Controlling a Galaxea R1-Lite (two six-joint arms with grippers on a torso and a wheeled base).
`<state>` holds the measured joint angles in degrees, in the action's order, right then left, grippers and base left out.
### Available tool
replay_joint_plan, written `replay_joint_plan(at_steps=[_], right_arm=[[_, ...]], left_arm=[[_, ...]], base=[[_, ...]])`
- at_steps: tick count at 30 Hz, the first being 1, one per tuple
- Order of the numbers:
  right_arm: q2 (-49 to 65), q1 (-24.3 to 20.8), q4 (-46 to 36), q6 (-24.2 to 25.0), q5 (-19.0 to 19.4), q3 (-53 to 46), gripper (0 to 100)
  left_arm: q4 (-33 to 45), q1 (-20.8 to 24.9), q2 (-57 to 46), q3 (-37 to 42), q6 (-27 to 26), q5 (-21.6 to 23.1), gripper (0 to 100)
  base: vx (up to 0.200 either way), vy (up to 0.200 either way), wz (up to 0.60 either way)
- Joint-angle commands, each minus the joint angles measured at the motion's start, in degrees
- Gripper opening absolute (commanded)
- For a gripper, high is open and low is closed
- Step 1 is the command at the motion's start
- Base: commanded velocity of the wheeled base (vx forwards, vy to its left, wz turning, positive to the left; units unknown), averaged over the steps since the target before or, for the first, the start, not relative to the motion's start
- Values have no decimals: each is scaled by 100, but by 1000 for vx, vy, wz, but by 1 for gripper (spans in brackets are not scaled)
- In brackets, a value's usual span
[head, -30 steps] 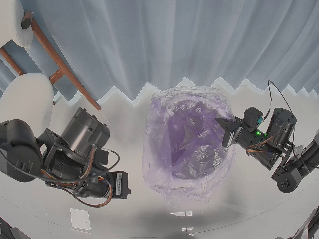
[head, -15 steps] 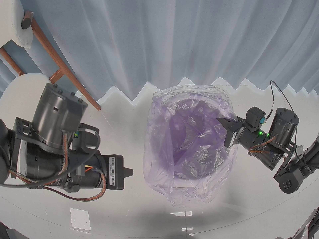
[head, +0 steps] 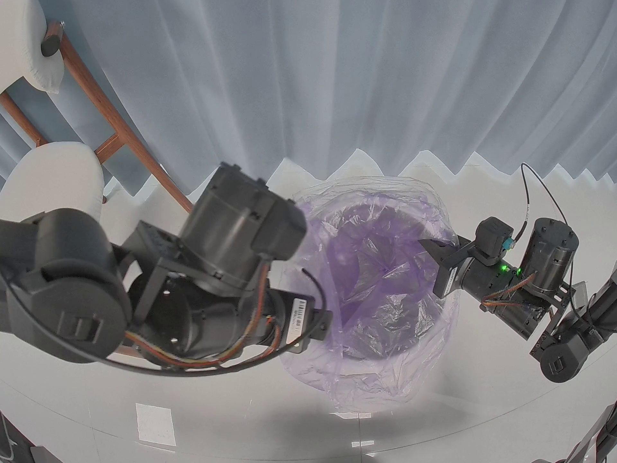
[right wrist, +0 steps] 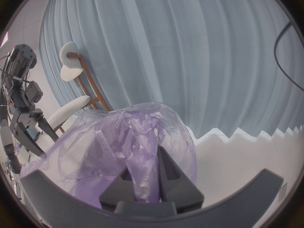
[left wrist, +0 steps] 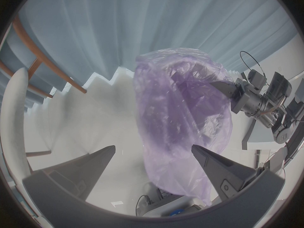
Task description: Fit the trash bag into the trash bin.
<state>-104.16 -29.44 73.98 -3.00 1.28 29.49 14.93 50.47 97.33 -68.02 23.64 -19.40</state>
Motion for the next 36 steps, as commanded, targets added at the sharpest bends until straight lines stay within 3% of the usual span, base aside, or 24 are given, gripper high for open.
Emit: replay_joint_plan(at_steps=[1, 12, 22, 23, 36], right_arm=[[9, -9, 178, -8, 4, -224, 0], [-70, -18, 178, -17, 4, -154, 0], [-78, -123, 186, -17, 4, -145, 0], [-78, -115, 186, -17, 4, -145, 0], [-43, 52, 195, 19, 13, -84, 0]], left_arm=[[-8, 174, 612, -545, -52, -38, 100], [54, 358, 445, -651, -52, 85, 100], [54, 139, 911, -976, -70, 32, 100], [62, 139, 902, -950, -61, 32, 0], [45, -37, 207, -326, -8, 32, 0]], base=[[0, 0, 0], [0, 0, 0], [0, 0, 0], [0, 0, 0], [0, 0, 0]])
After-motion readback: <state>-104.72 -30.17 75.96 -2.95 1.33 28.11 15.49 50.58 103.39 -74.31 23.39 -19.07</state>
